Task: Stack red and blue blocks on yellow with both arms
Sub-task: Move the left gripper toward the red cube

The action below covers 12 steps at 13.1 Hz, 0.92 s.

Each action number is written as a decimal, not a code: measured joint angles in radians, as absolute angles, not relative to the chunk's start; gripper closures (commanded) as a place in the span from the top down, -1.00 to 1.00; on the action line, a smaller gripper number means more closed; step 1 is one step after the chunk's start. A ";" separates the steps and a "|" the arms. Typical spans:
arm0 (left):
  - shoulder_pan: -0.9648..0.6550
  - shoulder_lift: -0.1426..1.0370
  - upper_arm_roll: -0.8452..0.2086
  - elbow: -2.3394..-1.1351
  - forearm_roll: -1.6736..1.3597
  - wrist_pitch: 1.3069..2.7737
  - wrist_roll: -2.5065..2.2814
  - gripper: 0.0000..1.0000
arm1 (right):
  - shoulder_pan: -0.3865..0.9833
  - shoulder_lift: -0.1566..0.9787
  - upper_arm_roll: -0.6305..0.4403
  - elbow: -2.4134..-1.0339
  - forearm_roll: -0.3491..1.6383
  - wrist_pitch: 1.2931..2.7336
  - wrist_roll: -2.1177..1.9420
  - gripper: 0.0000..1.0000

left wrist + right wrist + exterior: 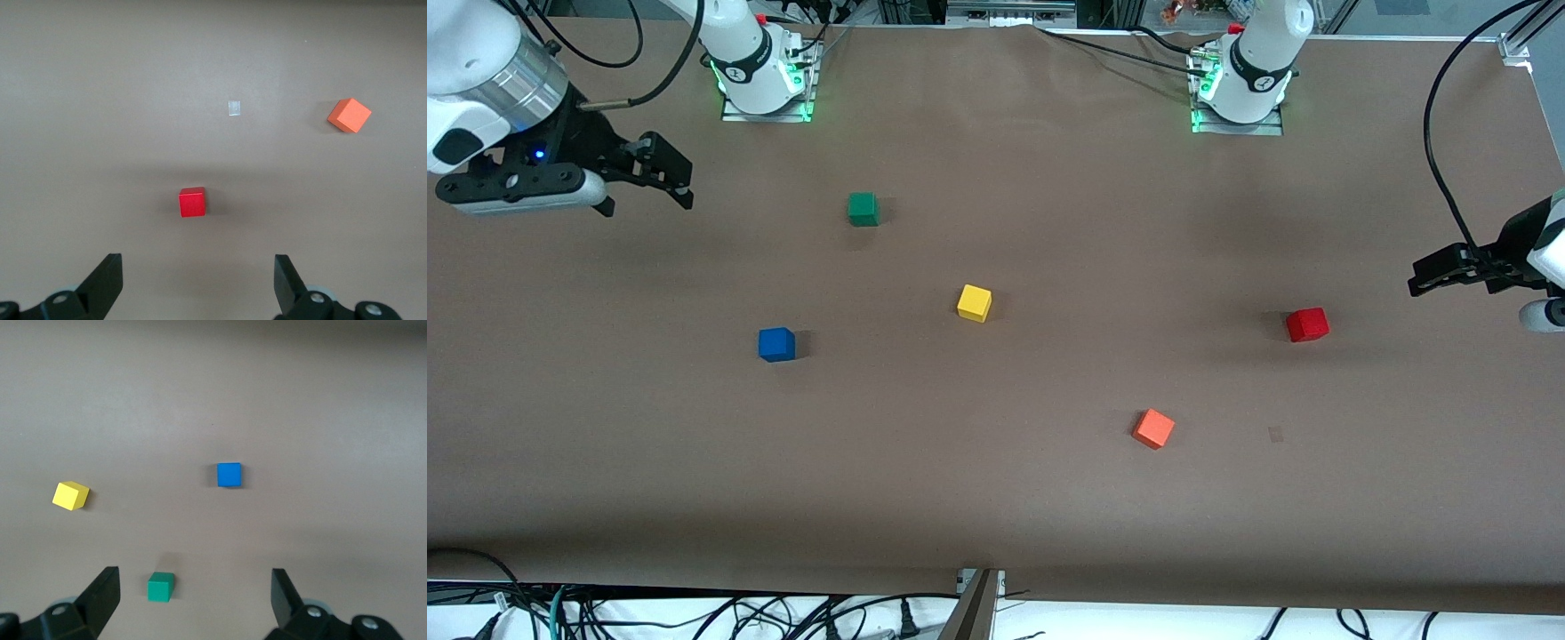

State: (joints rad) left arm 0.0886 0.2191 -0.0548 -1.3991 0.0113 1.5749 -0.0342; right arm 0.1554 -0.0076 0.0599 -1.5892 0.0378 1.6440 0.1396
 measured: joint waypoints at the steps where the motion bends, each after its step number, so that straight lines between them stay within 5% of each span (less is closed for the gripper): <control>1: 0.089 0.219 -0.055 -1.399 0.011 1.575 -0.034 1.00 | 0.154 -0.005 0.059 -1.589 0.038 1.651 0.140 1.00; 12: 0.091 0.226 -0.052 -1.399 0.011 1.574 -0.034 1.00 | 0.121 0.009 0.055 -1.587 0.038 1.733 0.141 1.00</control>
State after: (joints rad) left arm 0.0911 0.2260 -0.0525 -1.3990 0.0113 1.5740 -0.0342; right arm 0.1205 0.0091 0.0550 -1.5866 0.0377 1.7329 0.1409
